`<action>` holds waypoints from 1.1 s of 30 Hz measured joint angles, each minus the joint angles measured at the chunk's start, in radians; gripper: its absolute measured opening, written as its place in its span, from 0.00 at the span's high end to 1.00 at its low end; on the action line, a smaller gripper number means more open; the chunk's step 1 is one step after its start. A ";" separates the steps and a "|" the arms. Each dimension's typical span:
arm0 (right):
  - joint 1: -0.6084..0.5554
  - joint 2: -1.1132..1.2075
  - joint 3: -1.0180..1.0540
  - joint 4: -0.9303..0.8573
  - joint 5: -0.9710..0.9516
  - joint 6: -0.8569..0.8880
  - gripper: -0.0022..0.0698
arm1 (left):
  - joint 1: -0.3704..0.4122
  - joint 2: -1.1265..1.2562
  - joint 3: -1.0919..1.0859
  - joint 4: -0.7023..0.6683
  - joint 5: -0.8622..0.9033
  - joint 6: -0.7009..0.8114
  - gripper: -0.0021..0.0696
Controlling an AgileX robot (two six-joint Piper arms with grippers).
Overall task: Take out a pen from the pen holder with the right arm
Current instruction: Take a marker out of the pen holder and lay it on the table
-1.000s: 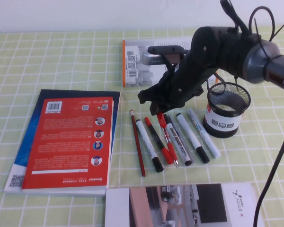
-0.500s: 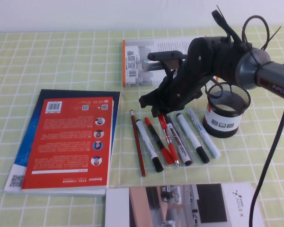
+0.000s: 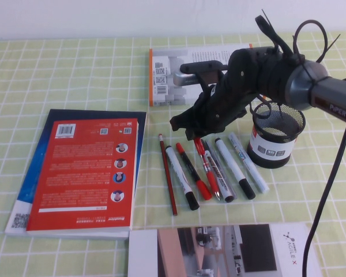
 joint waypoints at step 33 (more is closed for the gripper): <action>0.000 -0.578 0.490 -0.067 0.002 0.000 0.98 | 0.000 0.000 0.000 0.000 0.000 0.000 0.98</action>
